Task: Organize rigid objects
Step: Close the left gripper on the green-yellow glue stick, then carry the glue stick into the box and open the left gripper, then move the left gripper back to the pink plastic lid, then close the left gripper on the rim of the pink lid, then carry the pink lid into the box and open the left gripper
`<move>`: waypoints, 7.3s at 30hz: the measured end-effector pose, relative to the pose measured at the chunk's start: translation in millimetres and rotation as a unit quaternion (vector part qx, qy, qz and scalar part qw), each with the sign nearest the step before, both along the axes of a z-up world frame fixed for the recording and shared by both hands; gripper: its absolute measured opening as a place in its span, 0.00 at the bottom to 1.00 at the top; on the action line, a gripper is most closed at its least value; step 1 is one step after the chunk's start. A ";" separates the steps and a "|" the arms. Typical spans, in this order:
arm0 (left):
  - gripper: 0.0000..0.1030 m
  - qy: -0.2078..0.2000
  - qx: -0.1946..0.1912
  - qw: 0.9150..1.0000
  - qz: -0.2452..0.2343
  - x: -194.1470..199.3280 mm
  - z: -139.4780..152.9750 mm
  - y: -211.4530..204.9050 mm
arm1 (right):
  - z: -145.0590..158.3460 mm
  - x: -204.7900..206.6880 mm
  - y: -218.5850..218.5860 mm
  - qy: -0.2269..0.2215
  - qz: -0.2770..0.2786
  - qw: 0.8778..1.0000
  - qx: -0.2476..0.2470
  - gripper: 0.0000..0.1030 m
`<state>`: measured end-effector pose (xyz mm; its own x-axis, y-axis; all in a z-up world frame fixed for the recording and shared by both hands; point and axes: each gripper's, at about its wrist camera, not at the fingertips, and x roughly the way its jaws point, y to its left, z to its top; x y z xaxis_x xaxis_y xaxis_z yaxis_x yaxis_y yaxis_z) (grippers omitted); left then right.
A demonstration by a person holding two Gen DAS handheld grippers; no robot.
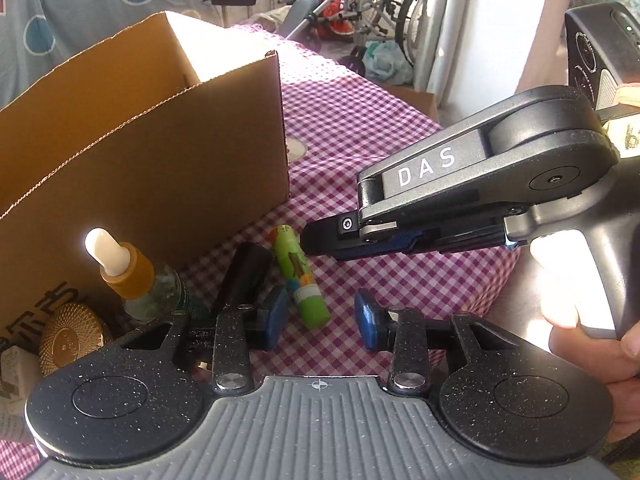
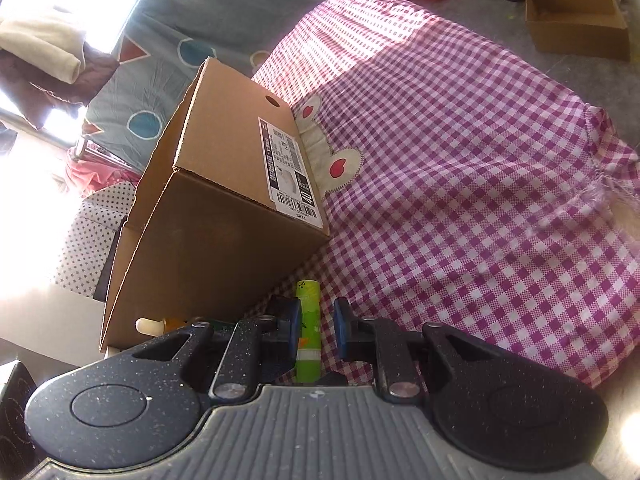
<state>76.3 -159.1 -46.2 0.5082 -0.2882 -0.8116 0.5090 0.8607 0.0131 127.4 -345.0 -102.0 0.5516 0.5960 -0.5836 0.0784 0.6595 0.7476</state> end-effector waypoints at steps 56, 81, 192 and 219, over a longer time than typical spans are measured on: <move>0.16 -0.201 -0.056 0.975 0.072 -46.8 137.2 64.9 | 163.5 -29.1 75.0 -0.231 0.056 0.970 -0.060 0.18; 0.17 0.011 -0.045 0.969 0.243 90.4 89.2 207.4 | 101.1 179.7 255.8 0.059 0.264 0.962 -0.029 0.18; 0.65 0.095 -0.033 0.981 0.165 173.9 88.7 188.2 | 113.8 208.9 232.9 -0.013 0.295 0.941 -0.164 0.17; 0.81 0.062 -0.021 0.982 0.179 174.2 108.8 187.0 | 103.2 244.0 222.5 -0.006 0.268 0.960 -0.078 0.21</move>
<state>250.6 27.9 62.6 0.4803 -0.1436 -0.8653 0.1689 0.9832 -0.0694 371.4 -122.5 1.2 0.1971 0.7018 -0.6846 -0.3118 0.7069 0.6349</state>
